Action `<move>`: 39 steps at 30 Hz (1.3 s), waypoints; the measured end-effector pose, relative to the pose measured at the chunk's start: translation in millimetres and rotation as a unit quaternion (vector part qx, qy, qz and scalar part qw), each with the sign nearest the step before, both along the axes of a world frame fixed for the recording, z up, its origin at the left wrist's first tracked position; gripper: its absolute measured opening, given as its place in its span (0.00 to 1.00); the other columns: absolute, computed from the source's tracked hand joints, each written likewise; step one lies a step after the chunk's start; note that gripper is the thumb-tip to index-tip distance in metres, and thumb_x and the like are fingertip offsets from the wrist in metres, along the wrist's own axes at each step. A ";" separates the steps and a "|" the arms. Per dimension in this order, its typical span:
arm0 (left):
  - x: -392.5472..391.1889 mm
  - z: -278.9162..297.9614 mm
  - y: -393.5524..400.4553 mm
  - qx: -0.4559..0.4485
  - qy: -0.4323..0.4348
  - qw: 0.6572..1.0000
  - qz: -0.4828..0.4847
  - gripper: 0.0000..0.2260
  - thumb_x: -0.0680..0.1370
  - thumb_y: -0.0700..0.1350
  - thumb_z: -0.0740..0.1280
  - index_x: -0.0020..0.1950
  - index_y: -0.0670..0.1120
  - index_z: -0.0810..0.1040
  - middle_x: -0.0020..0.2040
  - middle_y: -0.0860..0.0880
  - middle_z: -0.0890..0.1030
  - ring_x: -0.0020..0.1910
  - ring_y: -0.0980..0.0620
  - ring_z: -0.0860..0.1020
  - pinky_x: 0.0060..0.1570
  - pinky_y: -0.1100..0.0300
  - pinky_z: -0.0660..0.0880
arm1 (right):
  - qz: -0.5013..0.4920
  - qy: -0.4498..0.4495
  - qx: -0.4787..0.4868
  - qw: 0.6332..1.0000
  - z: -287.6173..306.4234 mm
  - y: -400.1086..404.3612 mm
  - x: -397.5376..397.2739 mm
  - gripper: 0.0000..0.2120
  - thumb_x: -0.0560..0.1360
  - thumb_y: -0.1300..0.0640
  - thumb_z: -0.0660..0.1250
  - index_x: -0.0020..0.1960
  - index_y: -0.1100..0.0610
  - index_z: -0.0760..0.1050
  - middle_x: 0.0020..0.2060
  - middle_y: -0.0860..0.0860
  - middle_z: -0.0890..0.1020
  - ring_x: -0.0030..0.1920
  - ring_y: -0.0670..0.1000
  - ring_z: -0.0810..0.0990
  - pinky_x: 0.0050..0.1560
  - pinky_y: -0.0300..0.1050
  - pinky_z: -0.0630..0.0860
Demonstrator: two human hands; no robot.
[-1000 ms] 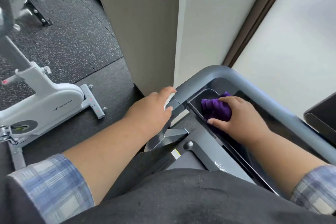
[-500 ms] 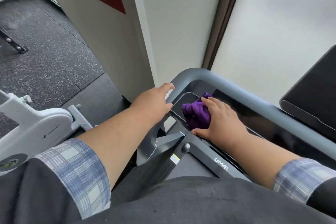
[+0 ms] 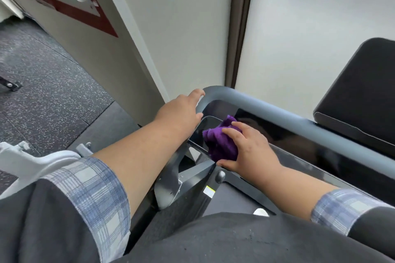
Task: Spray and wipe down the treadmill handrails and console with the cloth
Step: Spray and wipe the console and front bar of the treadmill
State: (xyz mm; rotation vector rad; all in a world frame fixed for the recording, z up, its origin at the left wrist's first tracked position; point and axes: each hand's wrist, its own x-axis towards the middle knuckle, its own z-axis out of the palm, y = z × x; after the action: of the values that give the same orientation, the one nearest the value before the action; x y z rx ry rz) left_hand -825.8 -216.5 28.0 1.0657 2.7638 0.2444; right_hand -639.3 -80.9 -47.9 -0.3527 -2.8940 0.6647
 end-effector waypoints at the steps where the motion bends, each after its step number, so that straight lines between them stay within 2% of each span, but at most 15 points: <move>1: -1.4 1.0 10.7 -0.004 0.010 1.000 -0.012 0.21 0.80 0.53 0.65 0.69 0.60 0.60 0.52 0.47 0.77 0.44 0.44 0.78 0.40 0.52 0.75 | 0.002 -0.003 0.003 1.000 -1.2 1.3 -0.5 0.44 0.60 0.29 0.74 0.71 0.46 0.68 0.70 0.55 0.72 0.66 0.60 0.73 0.64 0.62 0.73; 6: 1.9 -2.2 66.3 -0.036 0.044 0.997 -0.061 0.22 0.80 0.50 0.65 0.71 0.58 0.60 0.54 0.45 0.76 0.42 0.43 0.74 0.38 0.53 0.70 | 0.002 0.022 -0.002 1.000 -7.6 3.7 -0.7 0.42 0.61 0.26 0.68 0.69 0.46 0.67 0.67 0.53 0.74 0.65 0.59 0.74 0.64 0.60 0.73; 9: 3.6 -7.0 87.5 -0.051 0.046 0.995 -0.070 0.19 0.80 0.47 0.64 0.68 0.57 0.63 0.53 0.44 0.77 0.41 0.43 0.73 0.38 0.53 0.69 | 0.005 0.039 -0.009 0.999 -10.0 4.7 -0.3 0.42 0.61 0.28 0.71 0.69 0.45 0.66 0.67 0.54 0.75 0.64 0.60 0.75 0.64 0.60 0.73; 12: 0.4 -8.0 94.1 -0.052 0.043 0.996 -0.062 0.17 0.80 0.48 0.65 0.67 0.56 0.64 0.52 0.44 0.77 0.41 0.43 0.72 0.38 0.52 0.70 | 0.002 0.051 -0.014 0.999 -9.7 5.7 1.1 0.43 0.60 0.30 0.74 0.69 0.45 0.67 0.66 0.55 0.76 0.64 0.60 0.75 0.66 0.58 0.72; 17: -2.5 -1.8 64.9 -0.039 0.032 0.998 -0.022 0.22 0.80 0.52 0.65 0.72 0.57 0.60 0.56 0.43 0.75 0.45 0.42 0.75 0.40 0.51 0.71 | 0.007 0.045 -0.015 0.999 -7.6 6.4 1.0 0.42 0.60 0.31 0.76 0.68 0.48 0.71 0.66 0.55 0.76 0.64 0.60 0.75 0.66 0.58 0.72; 22: 5.6 1.5 11.2 -0.010 -0.033 0.996 0.076 0.31 0.77 0.46 0.59 0.78 0.58 0.50 0.66 0.43 0.69 0.56 0.41 0.75 0.48 0.50 0.71 | -0.003 0.027 -0.012 1.000 -4.5 5.3 0.3 0.41 0.60 0.29 0.70 0.68 0.48 0.73 0.66 0.52 0.76 0.65 0.58 0.75 0.66 0.56 0.70; 25: 10.3 -2.3 -23.0 -0.009 -0.041 0.995 0.090 0.32 0.81 0.45 0.60 0.80 0.57 0.47 0.67 0.42 0.69 0.54 0.43 0.75 0.48 0.50 0.72 | -0.010 0.028 -0.018 0.999 -3.1 3.3 0.2 0.41 0.60 0.30 0.72 0.68 0.48 0.73 0.66 0.53 0.76 0.65 0.58 0.75 0.66 0.57 0.70; 29: 12.8 -2.4 -62.5 0.048 -0.066 0.994 0.068 0.30 0.78 0.46 0.67 0.76 0.59 0.58 0.61 0.46 0.74 0.46 0.50 0.70 0.46 0.57 0.67 | -0.028 0.024 -0.009 0.999 -1.5 0.1 1.0 0.42 0.58 0.35 0.79 0.68 0.48 0.74 0.66 0.53 0.76 0.66 0.58 0.74 0.68 0.56 0.68; 31: 16.8 -1.9 -72.8 0.063 -0.063 0.993 0.077 0.28 0.77 0.45 0.66 0.73 0.62 0.61 0.55 0.49 0.73 0.45 0.50 0.71 0.40 0.59 0.66 | -0.033 0.022 -0.011 0.999 -0.2 -0.7 1.2 0.42 0.58 0.35 0.80 0.67 0.48 0.74 0.66 0.53 0.76 0.66 0.58 0.73 0.69 0.54 0.67; 34: 23.5 -1.9 -79.6 0.053 -0.079 0.990 0.103 0.27 0.75 0.43 0.62 0.70 0.63 0.59 0.45 0.55 0.73 0.38 0.54 0.73 0.29 0.61 0.62 | -0.035 0.015 -0.013 0.999 1.4 -2.0 0.1 0.42 0.58 0.35 0.80 0.67 0.49 0.74 0.66 0.54 0.75 0.66 0.59 0.73 0.70 0.56 0.68; 36: 28.0 -3.0 -82.5 0.033 -0.091 0.990 0.098 0.29 0.73 0.42 0.61 0.70 0.63 0.58 0.41 0.56 0.74 0.36 0.58 0.72 0.29 0.61 0.64 | -0.037 0.006 -0.009 0.999 2.3 -2.6 -0.7 0.42 0.58 0.34 0.79 0.68 0.48 0.73 0.66 0.53 0.75 0.66 0.59 0.73 0.70 0.57 0.68; 39: 34.6 -7.2 -87.1 0.011 -0.093 0.993 0.071 0.29 0.73 0.42 0.61 0.71 0.60 0.58 0.40 0.54 0.75 0.35 0.57 0.73 0.31 0.58 0.67 | -0.035 -0.013 0.004 0.999 3.9 -3.2 -2.3 0.42 0.58 0.30 0.75 0.68 0.46 0.71 0.66 0.51 0.74 0.65 0.57 0.72 0.69 0.56 0.68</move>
State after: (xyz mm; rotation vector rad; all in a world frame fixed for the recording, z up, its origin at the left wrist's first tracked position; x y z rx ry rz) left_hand -791.2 -303.6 20.8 0.8073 2.6748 0.3734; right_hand -641.6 -84.1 -44.0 -0.4621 -2.8941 0.6406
